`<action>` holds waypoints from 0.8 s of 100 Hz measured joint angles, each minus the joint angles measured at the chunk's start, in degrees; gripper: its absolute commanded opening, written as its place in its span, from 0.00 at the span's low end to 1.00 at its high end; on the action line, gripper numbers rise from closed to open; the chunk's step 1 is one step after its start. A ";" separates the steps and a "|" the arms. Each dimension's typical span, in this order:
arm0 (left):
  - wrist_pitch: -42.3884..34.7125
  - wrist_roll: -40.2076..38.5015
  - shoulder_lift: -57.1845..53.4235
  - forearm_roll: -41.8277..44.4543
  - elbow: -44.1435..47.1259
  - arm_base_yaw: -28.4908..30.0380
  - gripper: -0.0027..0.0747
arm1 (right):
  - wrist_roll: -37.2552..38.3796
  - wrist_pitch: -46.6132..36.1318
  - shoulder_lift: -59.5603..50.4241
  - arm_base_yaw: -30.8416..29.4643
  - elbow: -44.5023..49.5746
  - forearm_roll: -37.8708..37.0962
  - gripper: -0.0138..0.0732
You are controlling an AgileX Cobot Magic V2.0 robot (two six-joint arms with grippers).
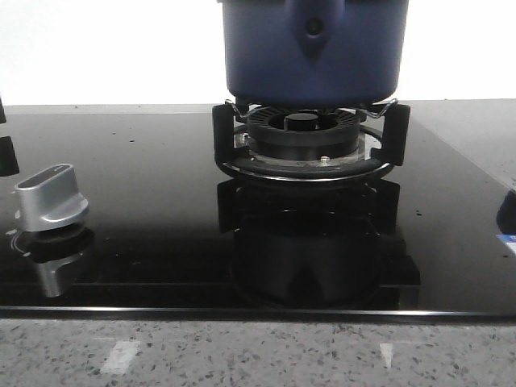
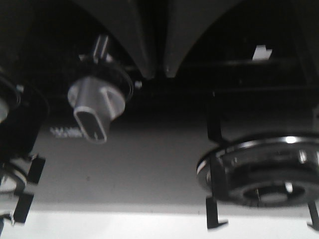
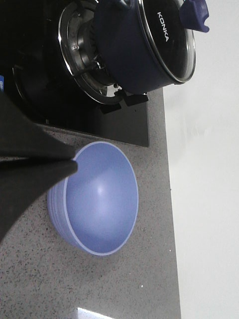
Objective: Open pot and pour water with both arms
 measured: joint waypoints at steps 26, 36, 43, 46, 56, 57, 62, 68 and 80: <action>1.27 -0.10 -0.16 -0.21 -0.10 0.00 0.01 | 0.00 0.00 -0.09 0.00 0.00 0.00 0.08; 1.27 -0.10 -0.16 -0.21 -0.10 0.00 0.01 | 0.00 0.00 -0.09 0.00 0.00 0.00 0.08; 1.27 -0.10 -0.16 -0.21 -0.10 0.00 0.01 | 0.00 0.00 -0.09 0.00 0.00 0.00 0.08; 1.27 -0.10 -0.16 -0.21 -0.10 0.00 0.01 | 0.00 0.00 -0.09 0.00 0.00 0.00 0.08; 1.27 -0.10 -0.16 -0.21 -0.10 0.00 0.01 | 0.00 0.00 -0.09 0.00 0.00 0.00 0.08; 1.27 -0.10 -0.16 -0.21 -0.10 0.00 0.01 | 0.00 0.00 -0.09 0.00 0.00 0.00 0.08; 1.27 -0.10 -0.16 -0.21 -0.10 0.00 0.01 | 0.00 0.00 -0.09 0.57 0.00 0.00 0.08; 1.27 -0.10 -0.16 -0.21 -0.10 0.00 0.01 | 0.00 0.00 -0.09 2.48 0.00 0.00 0.08; 1.27 -0.10 -0.16 -0.21 -0.10 0.00 0.01 | 0.00 0.00 -0.13 6.09 0.00 0.00 0.08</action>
